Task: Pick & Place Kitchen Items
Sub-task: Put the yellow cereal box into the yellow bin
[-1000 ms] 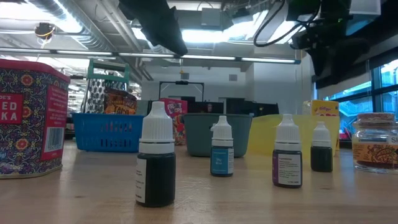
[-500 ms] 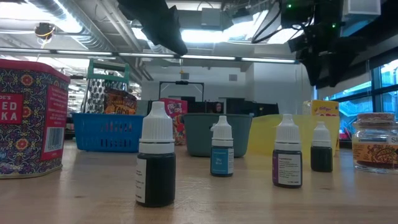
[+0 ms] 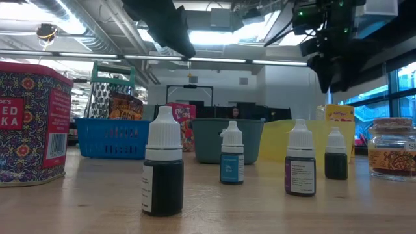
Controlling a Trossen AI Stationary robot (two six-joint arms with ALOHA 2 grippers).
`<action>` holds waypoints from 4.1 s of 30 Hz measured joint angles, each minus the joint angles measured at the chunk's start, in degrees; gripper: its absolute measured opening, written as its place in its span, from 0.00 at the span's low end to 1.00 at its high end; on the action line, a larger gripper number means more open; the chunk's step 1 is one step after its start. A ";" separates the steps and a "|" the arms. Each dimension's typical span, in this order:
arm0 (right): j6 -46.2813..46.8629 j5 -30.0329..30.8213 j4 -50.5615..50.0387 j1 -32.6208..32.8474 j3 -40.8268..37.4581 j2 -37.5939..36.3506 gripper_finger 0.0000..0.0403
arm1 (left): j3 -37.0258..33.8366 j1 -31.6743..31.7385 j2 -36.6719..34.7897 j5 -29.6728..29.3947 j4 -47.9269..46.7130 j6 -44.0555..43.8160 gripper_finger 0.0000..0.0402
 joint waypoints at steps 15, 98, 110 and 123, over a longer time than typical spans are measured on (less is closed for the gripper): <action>0.14 -0.42 1.95 -1.72 0.00 0.00 0.99 | 0.00 0.00 0.00 1.68 -0.36 0.02 0.33; -6.40 -4.91 17.38 -8.41 -13.07 1.20 0.57 | 0.00 -0.26 0.00 1.64 -0.30 -0.13 0.33; -5.55 -4.89 17.38 -8.41 -13.05 1.20 0.43 | 0.00 -0.26 0.00 1.62 -0.30 -0.11 0.33; -0.54 -1.99 9.68 -7.27 -8.43 1.20 0.40 | 0.00 -0.26 0.00 1.35 -0.30 0.00 0.33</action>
